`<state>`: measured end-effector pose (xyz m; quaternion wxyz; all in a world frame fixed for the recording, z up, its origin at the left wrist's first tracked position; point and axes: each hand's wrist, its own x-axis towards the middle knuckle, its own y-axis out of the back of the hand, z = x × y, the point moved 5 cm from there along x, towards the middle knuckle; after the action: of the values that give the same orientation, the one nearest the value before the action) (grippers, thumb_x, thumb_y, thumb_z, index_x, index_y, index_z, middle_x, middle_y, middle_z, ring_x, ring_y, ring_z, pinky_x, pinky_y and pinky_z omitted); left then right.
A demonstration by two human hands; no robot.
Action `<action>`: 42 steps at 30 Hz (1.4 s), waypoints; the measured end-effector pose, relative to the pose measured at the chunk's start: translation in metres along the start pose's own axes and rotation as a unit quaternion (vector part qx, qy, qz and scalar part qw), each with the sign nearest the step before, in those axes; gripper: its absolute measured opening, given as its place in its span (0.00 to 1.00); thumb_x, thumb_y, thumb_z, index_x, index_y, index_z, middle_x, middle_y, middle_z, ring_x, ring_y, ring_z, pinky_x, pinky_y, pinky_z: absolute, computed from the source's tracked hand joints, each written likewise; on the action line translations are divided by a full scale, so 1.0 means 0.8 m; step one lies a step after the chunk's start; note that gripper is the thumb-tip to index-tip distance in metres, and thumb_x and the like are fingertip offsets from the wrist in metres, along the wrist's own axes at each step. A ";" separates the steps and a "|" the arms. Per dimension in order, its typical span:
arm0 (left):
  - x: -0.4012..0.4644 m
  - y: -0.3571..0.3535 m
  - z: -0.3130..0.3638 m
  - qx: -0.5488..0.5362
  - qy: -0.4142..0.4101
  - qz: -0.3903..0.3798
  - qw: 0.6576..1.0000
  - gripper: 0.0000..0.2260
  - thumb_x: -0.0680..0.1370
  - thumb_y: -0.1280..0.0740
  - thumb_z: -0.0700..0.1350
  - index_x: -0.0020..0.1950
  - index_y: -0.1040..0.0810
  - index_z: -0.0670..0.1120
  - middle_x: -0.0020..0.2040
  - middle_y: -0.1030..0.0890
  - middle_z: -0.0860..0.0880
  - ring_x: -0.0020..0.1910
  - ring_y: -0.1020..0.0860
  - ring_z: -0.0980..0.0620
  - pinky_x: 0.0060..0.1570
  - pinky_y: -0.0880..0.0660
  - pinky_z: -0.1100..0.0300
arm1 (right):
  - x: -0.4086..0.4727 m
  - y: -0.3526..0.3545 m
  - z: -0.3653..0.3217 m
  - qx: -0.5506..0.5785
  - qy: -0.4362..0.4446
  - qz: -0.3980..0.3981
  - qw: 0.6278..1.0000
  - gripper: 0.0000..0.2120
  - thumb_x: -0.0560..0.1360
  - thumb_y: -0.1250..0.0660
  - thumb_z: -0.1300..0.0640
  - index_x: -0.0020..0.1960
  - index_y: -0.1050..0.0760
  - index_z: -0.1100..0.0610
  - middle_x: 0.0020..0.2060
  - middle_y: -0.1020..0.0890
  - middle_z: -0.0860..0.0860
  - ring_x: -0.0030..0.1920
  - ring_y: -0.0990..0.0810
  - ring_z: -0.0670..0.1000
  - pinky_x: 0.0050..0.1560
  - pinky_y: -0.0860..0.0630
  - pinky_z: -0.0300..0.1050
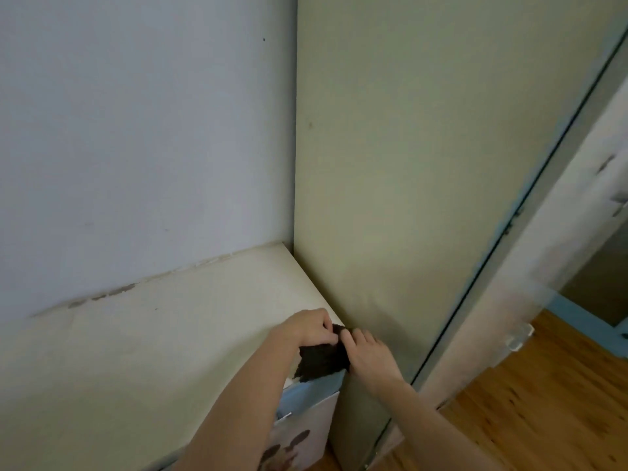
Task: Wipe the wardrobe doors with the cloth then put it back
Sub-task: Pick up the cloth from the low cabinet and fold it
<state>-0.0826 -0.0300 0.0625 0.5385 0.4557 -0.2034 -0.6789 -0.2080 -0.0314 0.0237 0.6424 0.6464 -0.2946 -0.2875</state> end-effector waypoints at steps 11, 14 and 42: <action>-0.084 -0.053 0.176 0.037 -0.024 0.076 0.996 0.15 0.73 0.35 0.46 0.57 0.24 0.40 0.55 0.21 0.41 0.54 0.24 0.43 0.52 0.28 0.54 | -0.146 0.044 0.079 0.001 0.032 0.095 0.995 0.25 0.70 0.32 0.59 0.66 0.31 0.56 0.55 0.22 0.55 0.57 0.22 0.58 0.51 0.24 0.50; -0.098 -0.064 0.238 0.058 -0.067 0.085 0.993 0.13 0.74 0.36 0.46 0.57 0.23 0.44 0.56 0.21 0.43 0.55 0.24 0.45 0.53 0.27 0.55 | -0.186 0.063 0.108 0.001 0.019 0.120 0.993 0.24 0.70 0.31 0.59 0.64 0.31 0.58 0.54 0.23 0.55 0.54 0.22 0.57 0.49 0.24 0.49; -0.224 0.236 0.639 -0.228 -0.460 0.503 0.695 0.16 0.71 0.29 0.48 0.55 0.29 0.61 0.41 0.19 0.52 0.47 0.20 0.52 0.53 0.24 0.49 | -0.173 0.525 0.303 0.126 0.008 0.672 0.729 0.26 0.80 0.49 0.48 0.77 0.48 0.52 0.75 0.45 0.62 0.76 0.49 0.62 0.71 0.40 0.63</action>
<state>-0.4070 -0.0392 0.5350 0.7260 -0.2208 -0.4642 -0.4568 -0.4862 -0.0882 0.4403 0.5828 0.3566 -0.6806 0.2648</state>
